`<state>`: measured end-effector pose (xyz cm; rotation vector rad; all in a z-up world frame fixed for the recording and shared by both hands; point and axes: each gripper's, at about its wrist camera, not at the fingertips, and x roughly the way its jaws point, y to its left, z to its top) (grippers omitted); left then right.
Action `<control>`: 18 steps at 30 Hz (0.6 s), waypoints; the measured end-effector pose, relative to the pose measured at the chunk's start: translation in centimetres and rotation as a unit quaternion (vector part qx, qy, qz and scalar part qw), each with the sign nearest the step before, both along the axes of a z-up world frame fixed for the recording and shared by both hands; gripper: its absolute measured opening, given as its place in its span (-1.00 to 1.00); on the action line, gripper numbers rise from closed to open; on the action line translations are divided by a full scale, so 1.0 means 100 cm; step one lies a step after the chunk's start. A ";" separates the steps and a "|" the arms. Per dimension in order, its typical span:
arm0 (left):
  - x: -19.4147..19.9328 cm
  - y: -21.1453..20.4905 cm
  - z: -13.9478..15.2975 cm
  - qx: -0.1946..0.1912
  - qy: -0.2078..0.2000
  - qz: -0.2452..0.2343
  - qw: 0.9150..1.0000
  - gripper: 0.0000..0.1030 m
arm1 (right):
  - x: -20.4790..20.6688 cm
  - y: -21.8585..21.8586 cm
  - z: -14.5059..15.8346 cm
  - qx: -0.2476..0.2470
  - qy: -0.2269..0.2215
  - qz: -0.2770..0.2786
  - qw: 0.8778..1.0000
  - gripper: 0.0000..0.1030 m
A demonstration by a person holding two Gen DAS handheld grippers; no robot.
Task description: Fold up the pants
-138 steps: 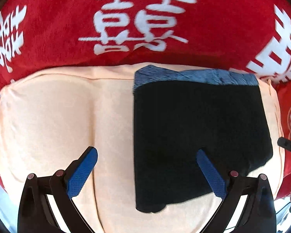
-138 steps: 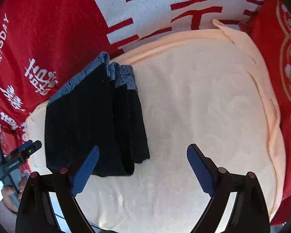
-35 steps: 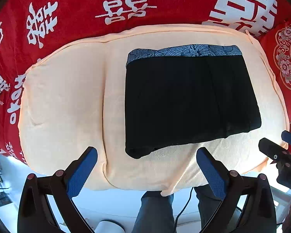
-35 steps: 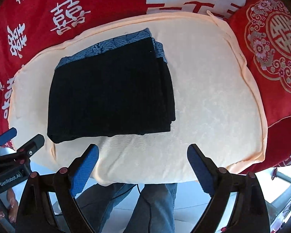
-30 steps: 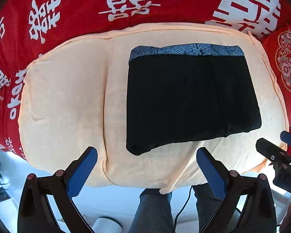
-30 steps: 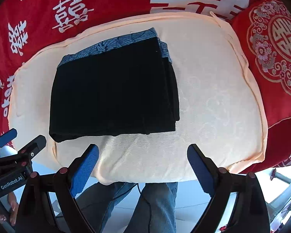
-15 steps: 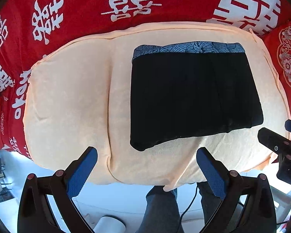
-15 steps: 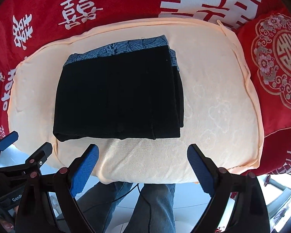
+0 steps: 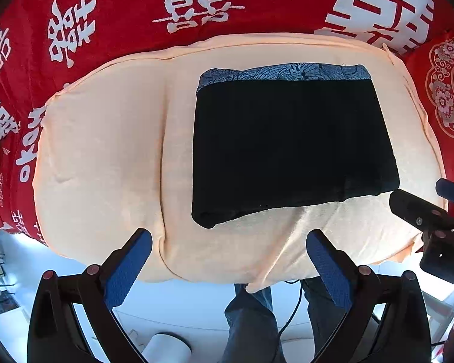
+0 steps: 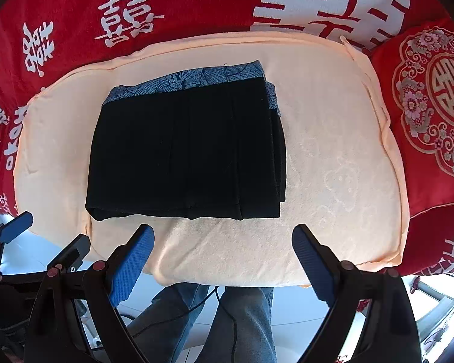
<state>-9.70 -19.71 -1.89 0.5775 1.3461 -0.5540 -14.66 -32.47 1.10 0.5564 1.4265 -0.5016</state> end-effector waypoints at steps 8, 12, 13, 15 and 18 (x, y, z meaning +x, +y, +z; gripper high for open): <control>0.000 0.001 0.001 -0.003 0.003 0.001 1.000 0.99 | 0.001 0.001 0.001 0.000 0.001 0.006 1.000 0.82; 0.000 0.001 0.000 -0.003 0.003 0.003 1.000 0.99 | 0.001 0.002 0.000 0.000 0.002 0.006 1.000 0.82; 0.000 0.001 0.000 -0.003 0.004 0.003 1.000 0.99 | 0.001 0.003 0.000 -0.001 0.002 0.007 1.000 0.82; -0.001 0.001 -0.001 -0.002 0.005 0.005 1.000 0.99 | 0.002 0.003 0.000 -0.001 0.003 0.009 1.000 0.82; -0.002 0.001 -0.001 -0.001 0.003 0.005 1.000 0.99 | 0.003 0.004 -0.001 -0.002 0.004 0.012 1.000 0.82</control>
